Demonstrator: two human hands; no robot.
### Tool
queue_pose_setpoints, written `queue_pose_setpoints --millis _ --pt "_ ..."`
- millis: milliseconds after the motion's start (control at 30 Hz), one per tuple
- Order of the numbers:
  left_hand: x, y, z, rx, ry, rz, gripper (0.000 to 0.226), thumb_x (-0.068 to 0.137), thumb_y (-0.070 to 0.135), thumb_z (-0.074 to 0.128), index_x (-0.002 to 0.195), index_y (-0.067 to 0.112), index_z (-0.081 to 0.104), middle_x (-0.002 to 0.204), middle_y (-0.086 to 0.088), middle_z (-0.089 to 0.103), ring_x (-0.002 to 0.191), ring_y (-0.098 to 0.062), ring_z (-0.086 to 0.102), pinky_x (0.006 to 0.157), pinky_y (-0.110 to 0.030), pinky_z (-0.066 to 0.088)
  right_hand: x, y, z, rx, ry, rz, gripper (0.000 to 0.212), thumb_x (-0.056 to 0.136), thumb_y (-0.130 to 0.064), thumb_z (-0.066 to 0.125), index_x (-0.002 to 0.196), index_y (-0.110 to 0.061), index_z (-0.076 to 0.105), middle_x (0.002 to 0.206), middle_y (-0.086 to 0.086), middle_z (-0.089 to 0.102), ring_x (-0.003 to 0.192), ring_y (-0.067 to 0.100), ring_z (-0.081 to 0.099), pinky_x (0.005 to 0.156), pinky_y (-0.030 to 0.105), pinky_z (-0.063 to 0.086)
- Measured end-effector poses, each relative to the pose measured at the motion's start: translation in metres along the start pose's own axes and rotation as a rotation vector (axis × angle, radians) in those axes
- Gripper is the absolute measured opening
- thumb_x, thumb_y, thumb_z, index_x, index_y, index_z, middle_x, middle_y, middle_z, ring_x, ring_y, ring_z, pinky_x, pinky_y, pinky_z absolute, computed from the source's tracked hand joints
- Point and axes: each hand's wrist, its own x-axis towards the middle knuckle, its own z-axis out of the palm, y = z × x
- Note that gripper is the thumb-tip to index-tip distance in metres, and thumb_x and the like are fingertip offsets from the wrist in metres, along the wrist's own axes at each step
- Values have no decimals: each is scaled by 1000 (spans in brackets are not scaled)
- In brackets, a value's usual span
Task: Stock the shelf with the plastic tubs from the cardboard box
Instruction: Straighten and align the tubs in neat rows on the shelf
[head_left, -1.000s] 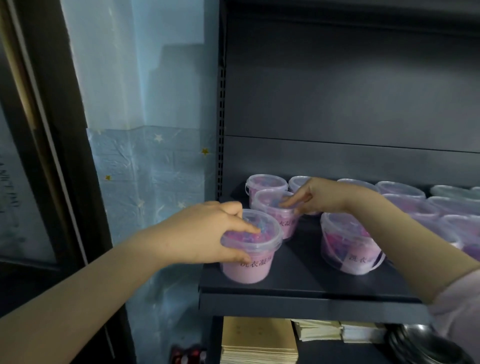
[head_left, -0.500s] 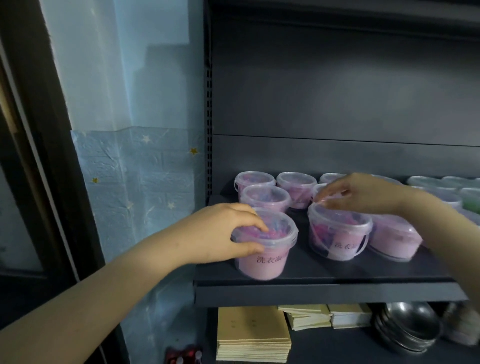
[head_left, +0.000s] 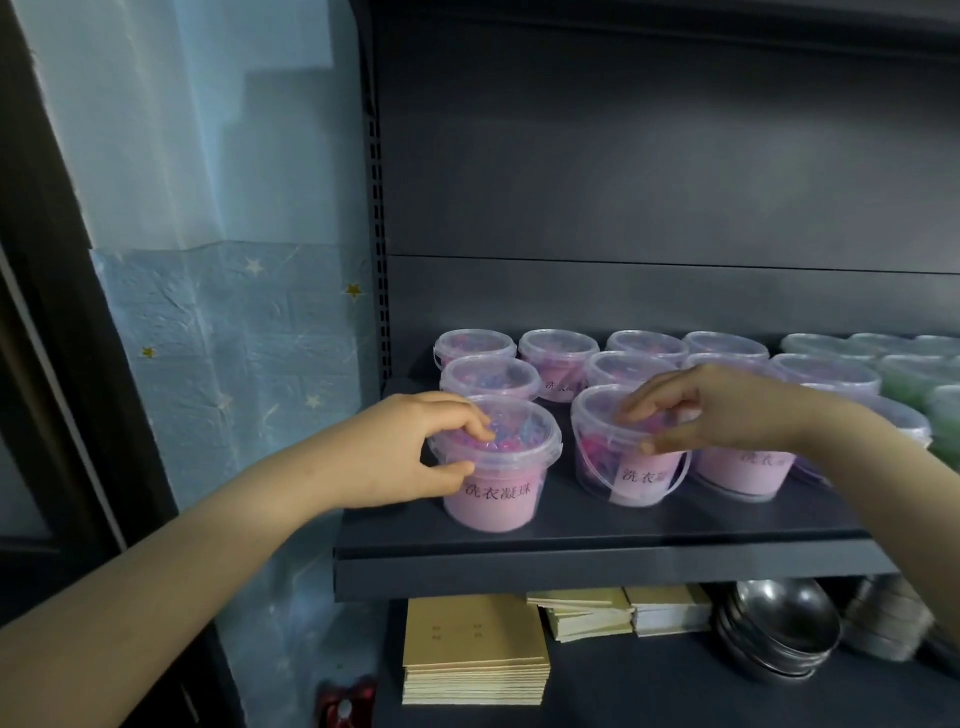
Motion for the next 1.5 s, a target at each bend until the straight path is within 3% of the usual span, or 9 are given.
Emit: queue_pose_setpoints --millis 267,467,567,667,733,933,1067,1200,1500 --pt "14 19 -9 73 -34 -57 16 84 31 66 99 28 63 112 20 55 108 3 50 99 -25 38 -6 -19 13 24 102 -120 38 62 -53 79 96 -36 75 100 -20 62 91 -11 53 74 1 36" --pt "29 30 -16 129 -89 -130 12 85 36 63 91 27 66 103 15 59 100 -1 54 91 -22 39 -4 -21 8 10 61 -118 37 64 -61 73 95 -40 74 99 -20 64 89 -7 57 76 7 39" --pt "49 26 -21 167 36 -166 16 89 36 57 101 31 66 107 15 61 100 -3 56 91 -25 42 6 -14 -10 56 94 -104 43 66 -73 60 101 -50 69 98 -31 66 92 -10 61 74 6 44" --pt "81 23 -16 169 186 -192 26 94 28 52 119 25 62 125 6 59 112 -10 53 92 -20 36 29 9 -31 -69 127 -8 38 81 -62 54 111 -43 69 113 -22 67 105 4 61 92 22 47" --pt "102 22 -4 196 129 -220 35 96 29 47 129 21 55 137 3 52 123 -13 49 100 -24 35 46 26 -35 -199 82 74 33 92 -47 51 117 -33 67 127 -9 63 115 16 57 101 34 41" --pt "112 4 34 261 -28 -331 40 100 38 31 134 26 49 139 3 51 124 -17 47 97 -28 36 65 48 -28 -191 2 241 44 95 -53 45 106 -19 72 121 3 66 112 18 57 97 31 41" --pt "112 -2 37 252 6 -314 41 100 42 29 136 32 47 143 8 47 129 -14 43 93 -21 28 67 41 -21 -40 -10 124 33 91 -50 54 106 -28 74 119 -10 67 116 10 57 106 30 38" --pt "112 -3 38 239 10 -324 42 100 41 30 137 31 46 144 8 46 130 -15 42 93 -20 26 78 23 -7 -67 -67 -25 38 92 -43 53 105 -13 72 116 1 68 112 16 60 100 30 42" --pt "112 -4 38 227 1 -334 44 100 42 30 140 30 43 148 6 41 134 -15 37 100 -23 27 84 24 -6 -86 -125 5 52 76 -62 51 126 -49 55 145 -14 39 133 1 37 115 29 28"
